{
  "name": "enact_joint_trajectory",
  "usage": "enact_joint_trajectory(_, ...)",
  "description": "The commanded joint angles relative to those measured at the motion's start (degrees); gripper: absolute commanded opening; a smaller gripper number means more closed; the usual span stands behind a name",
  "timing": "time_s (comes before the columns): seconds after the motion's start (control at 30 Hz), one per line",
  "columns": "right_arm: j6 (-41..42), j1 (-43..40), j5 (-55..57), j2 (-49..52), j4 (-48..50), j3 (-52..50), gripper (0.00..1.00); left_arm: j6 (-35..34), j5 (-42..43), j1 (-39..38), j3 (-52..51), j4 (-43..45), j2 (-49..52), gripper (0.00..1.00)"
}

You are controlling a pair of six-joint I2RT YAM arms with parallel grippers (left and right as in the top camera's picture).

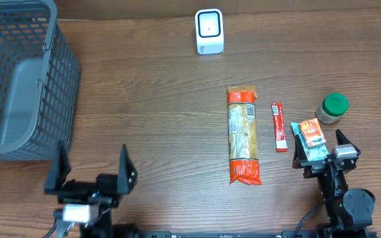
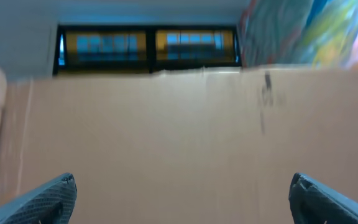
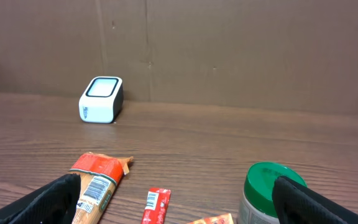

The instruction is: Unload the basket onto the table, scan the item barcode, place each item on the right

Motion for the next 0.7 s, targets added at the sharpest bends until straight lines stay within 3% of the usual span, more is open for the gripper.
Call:
enact_joint_trajectory(0.0,-0.3,-0.1,0.1,-0.5,0.4,-0.6,1.0,1.5,-0.7,0.5,-4.9,0.3,-0.6,1.0)
enact_joint_trajectory(0.27,-0.3,-0.1,0.1,-0.5,0.4,-0.6,1.0,-7.0,-10.4,0.5,-13.4,0.4,-0.6,1.0)
enact_joint_trajectory(0.5,-0.2,-0.1,0.1,-0.5,0.4,-0.6,1.0,-7.3,-11.8,0.5,-18.5,-0.3,-0.6,1.0)
enact_joint_trajectory(0.67,-0.2,-0.1,0.1,-0.5,0.4,-0.6,1.0,-6.9,-12.7,0.5,-18.4,-7.3,-0.6,1.0)
